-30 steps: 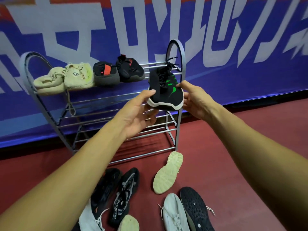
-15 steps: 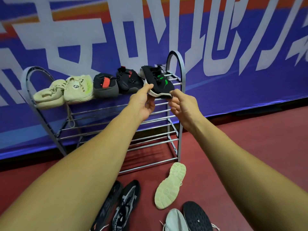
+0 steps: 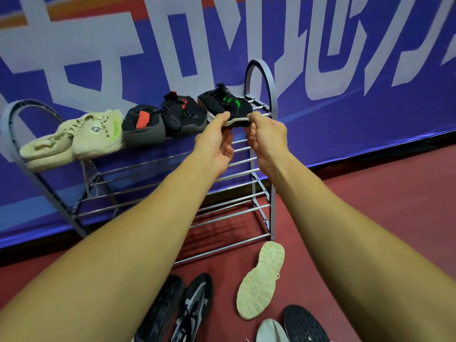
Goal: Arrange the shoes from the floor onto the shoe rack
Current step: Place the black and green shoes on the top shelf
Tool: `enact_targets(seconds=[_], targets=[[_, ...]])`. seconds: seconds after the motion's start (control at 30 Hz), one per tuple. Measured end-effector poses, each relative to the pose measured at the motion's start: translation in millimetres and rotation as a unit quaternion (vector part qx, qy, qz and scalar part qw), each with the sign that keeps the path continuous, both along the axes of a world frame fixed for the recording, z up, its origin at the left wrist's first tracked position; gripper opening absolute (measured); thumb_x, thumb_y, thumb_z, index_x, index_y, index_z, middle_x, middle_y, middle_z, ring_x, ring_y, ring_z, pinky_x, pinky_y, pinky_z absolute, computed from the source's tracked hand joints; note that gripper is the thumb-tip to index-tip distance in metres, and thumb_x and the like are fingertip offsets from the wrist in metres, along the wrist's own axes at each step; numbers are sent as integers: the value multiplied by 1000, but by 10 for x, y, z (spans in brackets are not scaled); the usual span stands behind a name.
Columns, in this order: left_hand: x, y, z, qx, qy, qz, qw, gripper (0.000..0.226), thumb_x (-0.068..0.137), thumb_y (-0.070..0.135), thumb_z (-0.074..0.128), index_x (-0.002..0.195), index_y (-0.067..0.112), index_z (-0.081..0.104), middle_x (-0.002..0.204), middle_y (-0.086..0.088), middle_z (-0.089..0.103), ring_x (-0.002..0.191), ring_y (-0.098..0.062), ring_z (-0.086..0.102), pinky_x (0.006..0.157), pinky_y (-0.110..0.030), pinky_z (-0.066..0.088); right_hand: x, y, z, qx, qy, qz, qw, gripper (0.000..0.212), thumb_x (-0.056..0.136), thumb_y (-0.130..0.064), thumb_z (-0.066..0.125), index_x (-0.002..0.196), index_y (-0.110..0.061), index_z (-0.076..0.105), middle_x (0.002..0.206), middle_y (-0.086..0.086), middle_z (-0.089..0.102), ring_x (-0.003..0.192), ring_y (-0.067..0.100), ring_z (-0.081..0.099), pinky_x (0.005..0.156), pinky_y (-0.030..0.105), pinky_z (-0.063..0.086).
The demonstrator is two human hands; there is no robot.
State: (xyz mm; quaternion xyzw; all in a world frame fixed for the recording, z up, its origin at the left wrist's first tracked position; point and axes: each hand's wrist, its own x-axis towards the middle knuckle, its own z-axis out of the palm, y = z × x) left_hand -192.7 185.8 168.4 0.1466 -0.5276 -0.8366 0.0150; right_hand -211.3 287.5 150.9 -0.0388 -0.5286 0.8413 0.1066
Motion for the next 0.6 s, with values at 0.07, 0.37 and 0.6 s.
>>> enact_targets(seconds=[0.07, 0.37, 0.6], targets=[[-19, 43, 11, 10, 2, 5, 1000, 18, 81, 32, 77, 91, 19, 68, 88, 1, 68, 76, -10, 60, 56, -22, 36, -31, 8, 46, -1, -3, 2, 1000, 30, 86, -11, 64, 58, -17, 54, 51, -2, 47, 56, 14, 35, 52, 27, 28], [-69, -20, -67, -61, -8, -12, 998, 41, 79, 37, 80, 113, 18, 68, 90, 4, 65, 68, -7, 54, 51, -20, 41, -55, 26, -58, -4, -35, 39, 999, 15, 93, -21, 70, 82, -11, 70, 81, 9, 68, 67, 13, 60, 61, 27, 40], [13, -193, -258, -99, -1, -35, 995, 28, 83, 39, 73, 99, 17, 71, 81, 6, 66, 64, -8, 56, 54, -21, 40, 22, -65, -270, 52, -53, 55, 996, 44, 99, -47, 53, 108, -6, 69, 90, 7, 77, 64, 10, 60, 54, 22, 43]])
